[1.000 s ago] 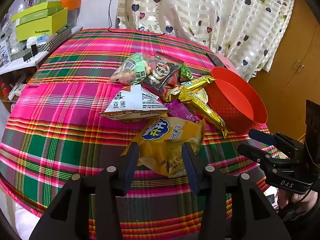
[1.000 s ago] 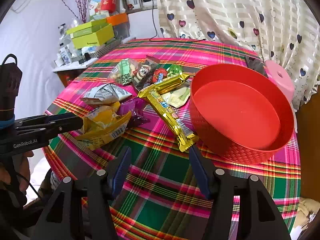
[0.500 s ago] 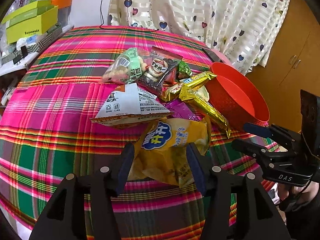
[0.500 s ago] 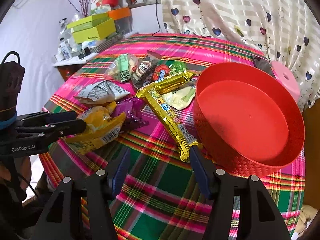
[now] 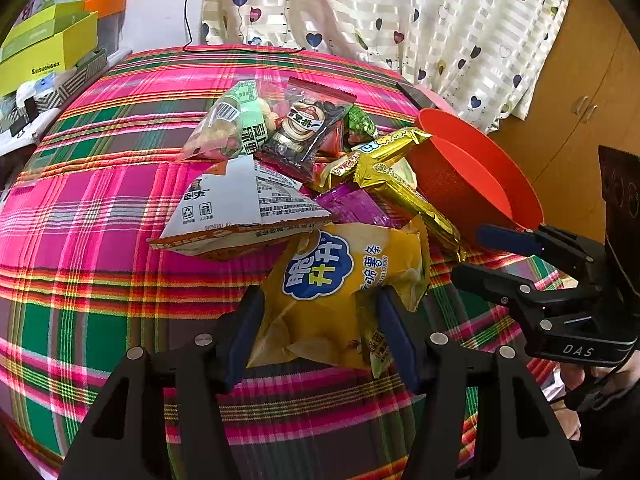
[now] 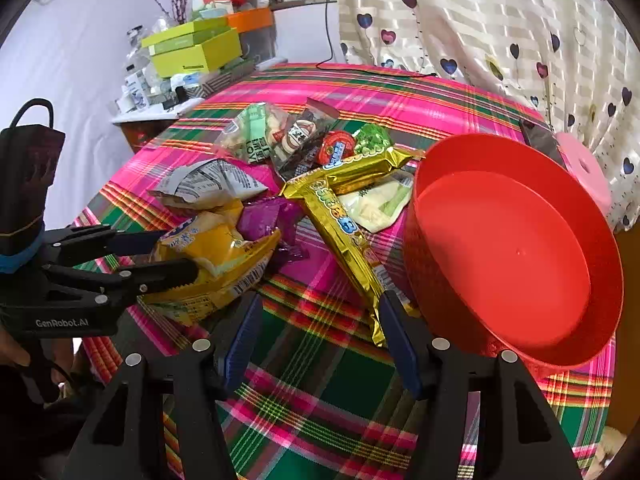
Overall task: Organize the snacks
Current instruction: 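Grasp the yellow chip bag with the left tool while the right tool grasps the gold wafer bar, then lift the yellow chip bag and gold wafer bar into the red basket with both tools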
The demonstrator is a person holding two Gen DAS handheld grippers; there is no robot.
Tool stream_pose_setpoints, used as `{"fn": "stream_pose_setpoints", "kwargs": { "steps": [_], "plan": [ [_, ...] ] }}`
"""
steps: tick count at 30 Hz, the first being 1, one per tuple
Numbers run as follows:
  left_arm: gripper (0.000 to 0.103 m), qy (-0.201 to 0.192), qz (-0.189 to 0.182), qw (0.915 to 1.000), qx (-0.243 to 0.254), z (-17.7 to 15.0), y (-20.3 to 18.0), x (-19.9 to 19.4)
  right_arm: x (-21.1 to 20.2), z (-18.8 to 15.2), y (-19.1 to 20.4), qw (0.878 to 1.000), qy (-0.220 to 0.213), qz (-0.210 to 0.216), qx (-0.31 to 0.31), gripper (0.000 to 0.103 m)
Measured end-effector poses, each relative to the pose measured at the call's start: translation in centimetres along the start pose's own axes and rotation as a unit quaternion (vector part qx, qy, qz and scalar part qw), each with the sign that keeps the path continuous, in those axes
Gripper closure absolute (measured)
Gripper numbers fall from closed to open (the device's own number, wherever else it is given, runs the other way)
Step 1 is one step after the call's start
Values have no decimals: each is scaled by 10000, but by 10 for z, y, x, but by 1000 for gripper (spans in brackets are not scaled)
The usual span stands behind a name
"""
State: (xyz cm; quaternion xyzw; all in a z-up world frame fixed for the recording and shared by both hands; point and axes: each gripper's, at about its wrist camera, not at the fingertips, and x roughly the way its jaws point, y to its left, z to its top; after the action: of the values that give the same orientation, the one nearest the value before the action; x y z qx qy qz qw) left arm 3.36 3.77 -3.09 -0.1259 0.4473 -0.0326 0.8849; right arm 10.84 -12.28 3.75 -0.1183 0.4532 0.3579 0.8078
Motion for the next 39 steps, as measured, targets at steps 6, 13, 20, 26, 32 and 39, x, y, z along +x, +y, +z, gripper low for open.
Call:
{"fn": "stream_pose_setpoints", "kwargs": {
  "steps": [6,13,20,26,32,39],
  "plan": [
    [41,2,22,10000,5,0,-1,0,2,0,1,10000,36,13,25,44],
    [41,-14,19,10000,-12,0,-1,-1,3,1,2,10000,11,9,6,44],
    [41,-106,-69,9998,-165,1,8,-5,4,5,6,10000,32,26,-57,44],
    [57,-185,-169,9996,-135,-3,14,-6,9,12,8,9998,51,-59,-170,44],
    [64,-260,-136,9996,53,-6,8,-9,20,19,15,9983,179,-334,-435,43],
    [69,-375,-128,9992,20,-11,13,-20,37,27,18,9943,308,-780,-653,44]
  ]
}}
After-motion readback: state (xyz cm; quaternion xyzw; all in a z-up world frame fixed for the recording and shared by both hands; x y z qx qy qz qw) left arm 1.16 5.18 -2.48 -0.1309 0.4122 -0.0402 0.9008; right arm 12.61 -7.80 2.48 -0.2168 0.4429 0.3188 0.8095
